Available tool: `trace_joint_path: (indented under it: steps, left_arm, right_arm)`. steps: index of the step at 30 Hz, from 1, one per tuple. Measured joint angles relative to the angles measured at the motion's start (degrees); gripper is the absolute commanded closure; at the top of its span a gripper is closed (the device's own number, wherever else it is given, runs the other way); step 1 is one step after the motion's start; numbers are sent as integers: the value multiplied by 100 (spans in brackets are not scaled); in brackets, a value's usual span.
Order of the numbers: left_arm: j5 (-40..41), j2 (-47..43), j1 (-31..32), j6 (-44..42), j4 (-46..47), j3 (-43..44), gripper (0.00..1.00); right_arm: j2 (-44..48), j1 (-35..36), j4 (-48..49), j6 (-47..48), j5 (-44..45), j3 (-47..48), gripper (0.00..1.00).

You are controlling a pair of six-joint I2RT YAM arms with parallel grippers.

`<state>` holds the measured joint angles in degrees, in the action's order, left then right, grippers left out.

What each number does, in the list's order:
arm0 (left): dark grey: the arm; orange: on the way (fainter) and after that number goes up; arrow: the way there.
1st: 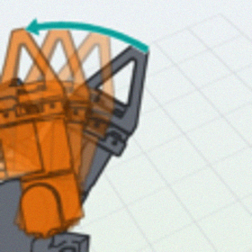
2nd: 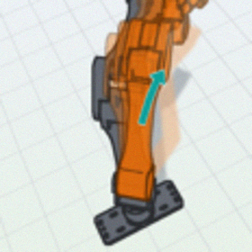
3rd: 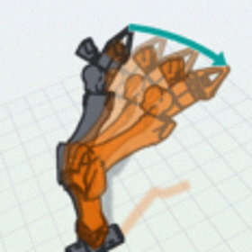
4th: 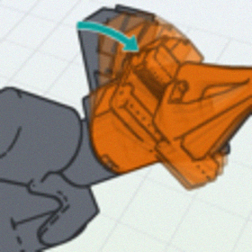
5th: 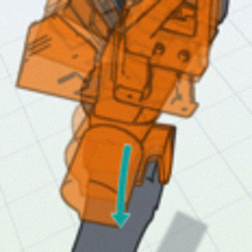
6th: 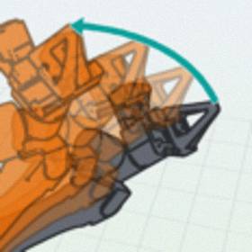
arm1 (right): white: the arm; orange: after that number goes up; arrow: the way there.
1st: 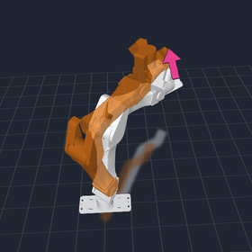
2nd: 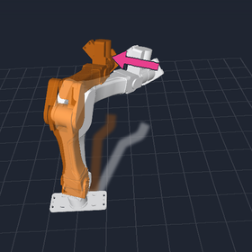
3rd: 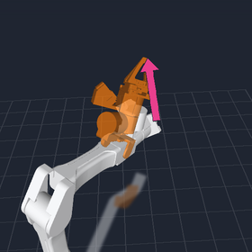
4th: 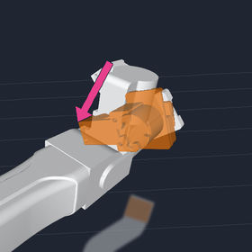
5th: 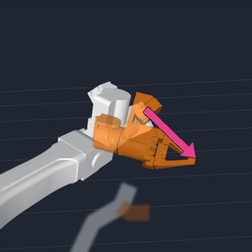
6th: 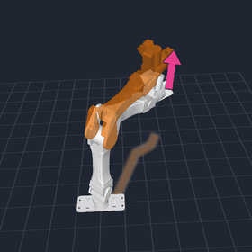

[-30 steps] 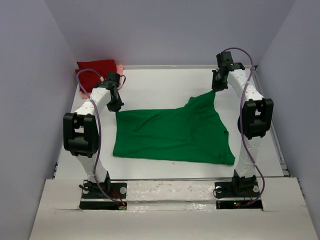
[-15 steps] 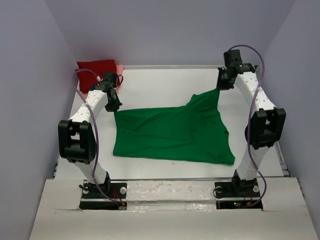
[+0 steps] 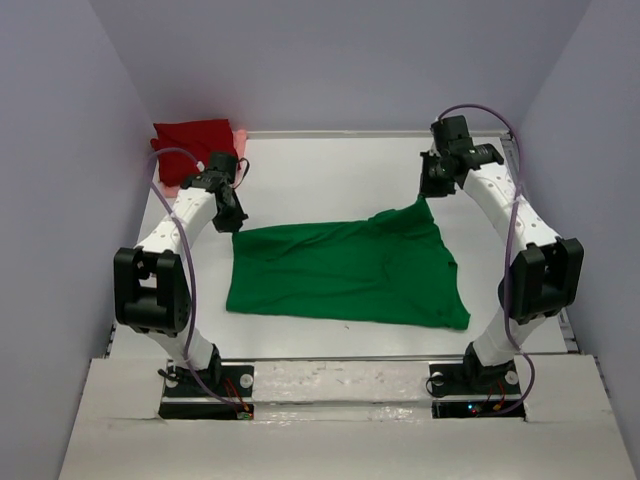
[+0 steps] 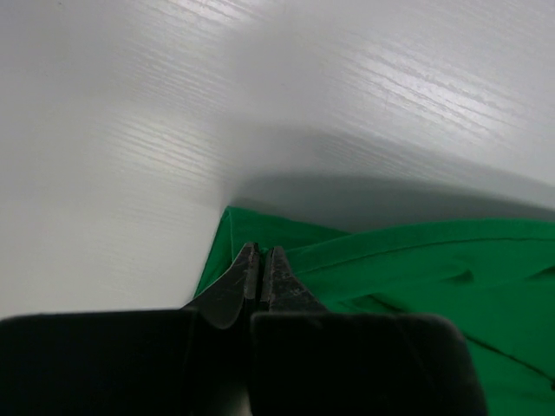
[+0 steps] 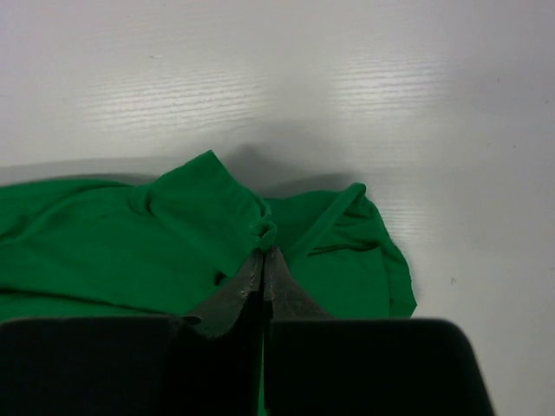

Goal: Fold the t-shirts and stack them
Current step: Fold the other side of the tshirt into a rectangle

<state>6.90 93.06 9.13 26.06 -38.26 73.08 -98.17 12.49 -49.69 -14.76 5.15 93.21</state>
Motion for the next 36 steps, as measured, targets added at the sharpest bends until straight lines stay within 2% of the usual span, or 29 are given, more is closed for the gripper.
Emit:
trace_joint_path:
  steps: [14,25,30,36]
  left_arm:
    - [146,-308,214,264,-267,-2,100]
    - [118,-610,304,629,-529,-380,100]
    - [247,-715,315,861,-710,-435,100]
    - [494,-844,315,1196,-968,-448,100]
  right_arm:
    - [857,424,-20,-374,264,-614,100]
    - [1467,835,-245,-828,588,-1412,100]
    - [1856,833,-476,-1104,999,-1637,100]
    - [1880,833,-640,-1558,1622,-1993,100]
